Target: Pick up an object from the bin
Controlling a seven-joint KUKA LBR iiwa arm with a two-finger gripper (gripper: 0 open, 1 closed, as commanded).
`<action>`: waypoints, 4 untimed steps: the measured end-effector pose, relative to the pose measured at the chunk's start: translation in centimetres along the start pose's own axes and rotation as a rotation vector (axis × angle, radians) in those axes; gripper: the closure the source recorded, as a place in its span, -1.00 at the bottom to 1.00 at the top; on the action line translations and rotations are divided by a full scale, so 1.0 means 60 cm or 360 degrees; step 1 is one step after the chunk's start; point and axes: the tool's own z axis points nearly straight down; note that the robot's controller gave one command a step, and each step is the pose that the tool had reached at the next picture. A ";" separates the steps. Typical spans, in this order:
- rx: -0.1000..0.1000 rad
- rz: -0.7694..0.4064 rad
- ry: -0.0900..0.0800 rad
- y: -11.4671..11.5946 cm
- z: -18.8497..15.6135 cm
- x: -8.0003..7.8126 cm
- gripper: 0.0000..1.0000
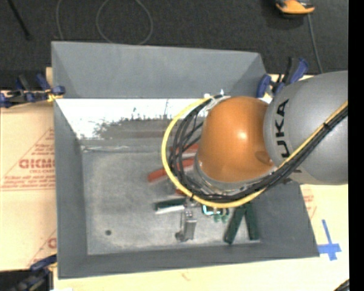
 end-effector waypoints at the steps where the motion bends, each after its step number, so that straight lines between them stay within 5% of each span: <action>1: 0.0004 -0.0046 -0.0027 -0.103 0.211 -0.072 -1.00; 2: 0.0000 -0.0043 -0.0031 -0.099 0.203 -0.074 1.00; 3: -0.0002 -0.0042 -0.0015 -0.098 0.208 -0.069 -1.00; 4: -0.0002 -0.0039 -0.0016 -0.098 0.206 -0.069 1.00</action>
Offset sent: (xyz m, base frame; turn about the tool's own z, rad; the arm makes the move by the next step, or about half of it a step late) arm 0.0398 -0.0584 -0.1257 -0.0330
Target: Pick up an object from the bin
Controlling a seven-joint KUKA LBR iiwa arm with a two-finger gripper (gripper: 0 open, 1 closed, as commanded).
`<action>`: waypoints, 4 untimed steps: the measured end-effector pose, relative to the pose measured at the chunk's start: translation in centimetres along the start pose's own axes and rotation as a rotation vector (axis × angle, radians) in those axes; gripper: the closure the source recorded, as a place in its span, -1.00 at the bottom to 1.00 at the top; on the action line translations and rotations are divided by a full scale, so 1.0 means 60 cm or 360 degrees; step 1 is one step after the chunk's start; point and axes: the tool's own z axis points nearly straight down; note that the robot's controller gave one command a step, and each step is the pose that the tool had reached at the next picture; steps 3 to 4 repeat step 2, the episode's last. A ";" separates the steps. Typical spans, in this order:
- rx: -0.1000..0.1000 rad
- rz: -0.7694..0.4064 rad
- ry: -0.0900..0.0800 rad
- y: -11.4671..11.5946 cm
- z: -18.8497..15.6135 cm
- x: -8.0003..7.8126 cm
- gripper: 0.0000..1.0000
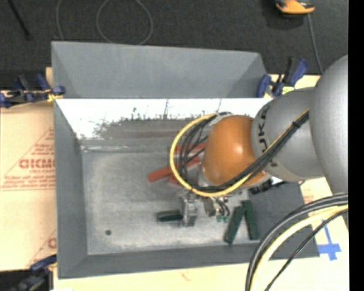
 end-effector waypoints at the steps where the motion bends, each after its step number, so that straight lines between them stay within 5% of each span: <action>1: 0.0007 -0.0034 -0.0012 -0.020 -0.305 0.018 1.00; 2: 0.0004 -0.0340 -0.0003 0.028 -0.305 -0.024 1.00; 4: 0.0004 -0.0340 -0.0003 0.028 -0.305 -0.024 1.00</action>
Offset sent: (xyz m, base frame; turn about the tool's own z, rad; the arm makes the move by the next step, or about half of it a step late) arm -0.0136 -0.0111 0.1781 -0.0264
